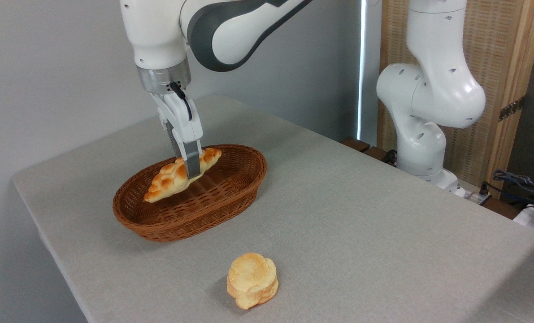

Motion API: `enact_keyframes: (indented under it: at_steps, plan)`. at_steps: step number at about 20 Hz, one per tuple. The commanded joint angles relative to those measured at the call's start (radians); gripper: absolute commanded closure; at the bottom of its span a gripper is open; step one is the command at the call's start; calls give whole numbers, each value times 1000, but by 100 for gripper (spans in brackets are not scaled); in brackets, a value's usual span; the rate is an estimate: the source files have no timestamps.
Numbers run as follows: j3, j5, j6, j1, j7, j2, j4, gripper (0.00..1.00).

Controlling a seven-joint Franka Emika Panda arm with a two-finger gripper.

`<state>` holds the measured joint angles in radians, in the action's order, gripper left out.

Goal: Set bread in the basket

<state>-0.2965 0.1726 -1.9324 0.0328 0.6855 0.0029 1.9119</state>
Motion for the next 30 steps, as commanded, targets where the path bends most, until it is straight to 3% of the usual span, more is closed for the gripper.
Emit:
enact_keyframes:
  at_steps: [1, 13, 15, 18, 21, 24, 28, 30]
  plan:
    - [-1, -5, -14, 1, -6, -6, 6, 0]
    - [20, -7, 18, -14, -3, -23, -27, 0]
    - [66, -18, 105, -14, -3, -23, -86, 0]
    - [120, -74, 217, -16, 0, -12, -201, 0]
    - [177, -107, 230, -14, 2, -12, -235, 0]
    - [195, -159, 236, -14, 2, -14, -235, 0]
    - [238, -163, 247, -16, 5, -15, -247, 0]
    - [272, -151, 352, -16, 20, -9, -316, 0]
